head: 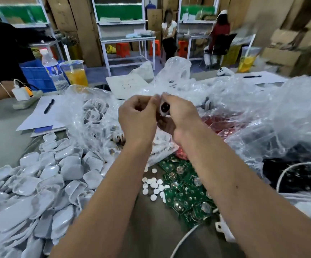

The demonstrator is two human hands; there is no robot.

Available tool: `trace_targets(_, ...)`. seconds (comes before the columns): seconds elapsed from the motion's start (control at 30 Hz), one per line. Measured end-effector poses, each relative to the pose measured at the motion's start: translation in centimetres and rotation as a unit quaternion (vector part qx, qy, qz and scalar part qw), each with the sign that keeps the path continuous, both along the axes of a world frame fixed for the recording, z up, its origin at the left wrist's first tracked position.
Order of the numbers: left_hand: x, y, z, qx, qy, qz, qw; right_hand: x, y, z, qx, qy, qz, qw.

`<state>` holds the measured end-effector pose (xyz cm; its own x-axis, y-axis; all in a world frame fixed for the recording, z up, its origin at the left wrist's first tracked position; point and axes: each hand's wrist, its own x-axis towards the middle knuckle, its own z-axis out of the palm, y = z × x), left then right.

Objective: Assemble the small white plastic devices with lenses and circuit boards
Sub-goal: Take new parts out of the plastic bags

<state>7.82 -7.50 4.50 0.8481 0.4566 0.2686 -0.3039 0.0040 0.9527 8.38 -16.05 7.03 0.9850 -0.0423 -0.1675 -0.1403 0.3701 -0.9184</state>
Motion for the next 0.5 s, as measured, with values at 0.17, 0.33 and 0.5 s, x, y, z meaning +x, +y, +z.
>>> trace_targets(0.17, 6.1, -2.1, 3.2, 0.237, 0.013, 0.026, 0.971, 7.4, -2.6, 4.5, -0.061, 0.029, -0.129, 0.989)
trace_targets(0.33, 10.5, -2.9, 3.3, 0.574, 0.004, -0.001, 0.819, 14.2, -5.9, 6.0, -0.220, 0.062, -0.096, 0.969)
trace_targets(0.5, 13.3, -1.9, 3.2, 0.644, 0.098, 0.019, 0.759, 18.5, -6.2, 5.8, -0.313, 0.097, 0.000, 0.945)
